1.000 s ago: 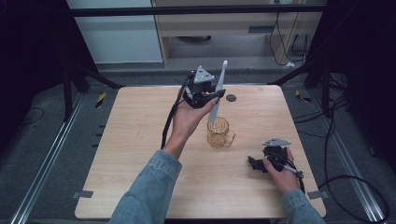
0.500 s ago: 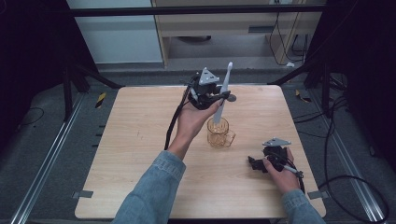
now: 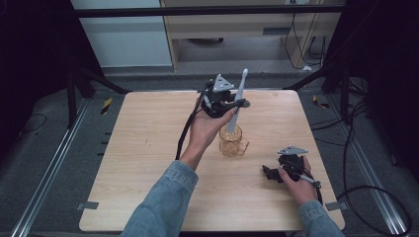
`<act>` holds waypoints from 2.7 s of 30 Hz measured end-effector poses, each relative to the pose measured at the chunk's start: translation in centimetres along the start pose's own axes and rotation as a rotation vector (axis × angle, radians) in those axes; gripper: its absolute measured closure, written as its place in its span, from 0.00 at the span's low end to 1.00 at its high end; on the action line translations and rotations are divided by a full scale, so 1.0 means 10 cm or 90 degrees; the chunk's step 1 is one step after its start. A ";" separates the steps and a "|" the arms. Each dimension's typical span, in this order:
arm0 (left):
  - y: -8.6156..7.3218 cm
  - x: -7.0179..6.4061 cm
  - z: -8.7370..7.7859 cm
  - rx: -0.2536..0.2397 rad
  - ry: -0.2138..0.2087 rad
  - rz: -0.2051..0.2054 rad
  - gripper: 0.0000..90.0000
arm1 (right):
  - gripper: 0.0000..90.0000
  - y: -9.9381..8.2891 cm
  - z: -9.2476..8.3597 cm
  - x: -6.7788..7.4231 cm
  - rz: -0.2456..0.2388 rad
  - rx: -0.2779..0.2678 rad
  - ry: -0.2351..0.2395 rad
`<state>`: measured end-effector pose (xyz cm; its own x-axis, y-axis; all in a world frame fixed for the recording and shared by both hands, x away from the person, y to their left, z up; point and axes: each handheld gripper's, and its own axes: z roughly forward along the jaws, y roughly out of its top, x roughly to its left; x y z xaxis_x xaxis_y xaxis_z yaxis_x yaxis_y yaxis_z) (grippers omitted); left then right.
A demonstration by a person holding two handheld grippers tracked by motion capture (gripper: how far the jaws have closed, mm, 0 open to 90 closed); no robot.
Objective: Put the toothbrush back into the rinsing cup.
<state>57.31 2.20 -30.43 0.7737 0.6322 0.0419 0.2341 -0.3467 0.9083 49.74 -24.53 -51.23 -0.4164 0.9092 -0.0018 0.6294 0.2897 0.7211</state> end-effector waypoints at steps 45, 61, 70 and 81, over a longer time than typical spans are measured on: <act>-0.54 0.13 0.36 0.053 -0.006 -0.039 0.75 | 0.00 0.00 0.00 0.00 -0.002 -0.002 0.000; -0.65 0.14 0.41 0.060 -0.013 -0.047 0.75 | 0.00 0.00 0.00 0.00 -0.003 -0.002 0.000; -0.73 0.14 0.44 0.069 -0.013 -0.047 0.75 | 0.00 0.00 0.00 0.00 -0.001 -0.002 -0.001; -0.83 0.14 0.47 0.084 -0.012 -0.044 0.75 | 0.00 0.00 0.00 0.00 -0.002 -0.002 -0.001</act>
<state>59.24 2.69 -39.82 0.7634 0.6454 -0.0281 0.3618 -0.3911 0.8462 49.76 -24.55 -51.26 -0.4180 0.9084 -0.0055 0.6262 0.2924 0.7228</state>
